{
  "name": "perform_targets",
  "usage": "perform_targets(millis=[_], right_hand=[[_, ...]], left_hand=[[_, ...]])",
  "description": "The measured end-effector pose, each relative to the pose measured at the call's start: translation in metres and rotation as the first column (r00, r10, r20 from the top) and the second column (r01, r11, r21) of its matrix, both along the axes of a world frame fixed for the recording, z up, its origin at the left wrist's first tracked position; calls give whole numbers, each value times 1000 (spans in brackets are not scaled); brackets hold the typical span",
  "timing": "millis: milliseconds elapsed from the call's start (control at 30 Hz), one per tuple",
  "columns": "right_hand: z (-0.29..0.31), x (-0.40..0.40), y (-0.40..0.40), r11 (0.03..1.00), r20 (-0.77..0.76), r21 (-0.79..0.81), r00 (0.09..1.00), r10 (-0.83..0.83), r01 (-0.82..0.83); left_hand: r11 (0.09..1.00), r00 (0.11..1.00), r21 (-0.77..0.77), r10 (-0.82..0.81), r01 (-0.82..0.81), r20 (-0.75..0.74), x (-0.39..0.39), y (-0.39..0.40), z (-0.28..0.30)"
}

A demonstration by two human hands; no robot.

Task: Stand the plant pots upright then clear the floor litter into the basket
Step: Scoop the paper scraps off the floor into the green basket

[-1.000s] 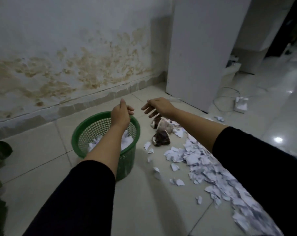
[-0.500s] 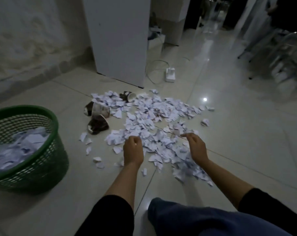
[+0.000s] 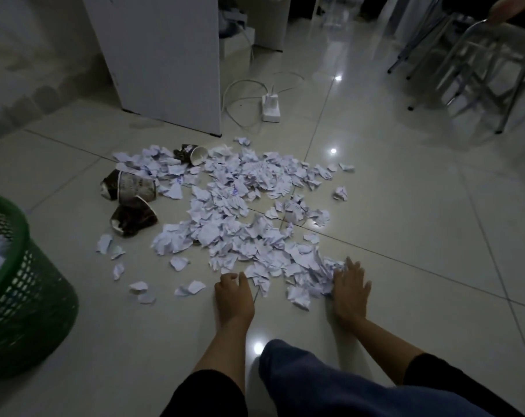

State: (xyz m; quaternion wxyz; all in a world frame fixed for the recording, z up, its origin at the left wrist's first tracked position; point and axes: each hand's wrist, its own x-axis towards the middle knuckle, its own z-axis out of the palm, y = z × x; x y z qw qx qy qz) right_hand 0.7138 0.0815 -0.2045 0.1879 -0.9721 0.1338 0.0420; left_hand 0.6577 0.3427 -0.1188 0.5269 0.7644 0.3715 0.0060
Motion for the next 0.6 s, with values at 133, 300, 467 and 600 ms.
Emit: perform_targets(millis=[133, 300, 467, 600], right_hand=[[-2, 13, 54, 995, -22, -1, 994, 104, -104], [17, 22, 112, 954, 32, 173, 969, 245, -247], [66, 33, 112, 780, 337, 481, 905, 258, -401], [79, 67, 63, 805, 307, 529, 945, 114, -270]], left_hand=[[994, 999, -102, 38, -34, 37, 3, -5, 2], [972, 990, -223, 96, -70, 108, 17, -8, 5], [921, 944, -322, 283, -218, 171, 30, -16, 13], [956, 930, -110, 289, -271, 225, 50, -29, 16]])
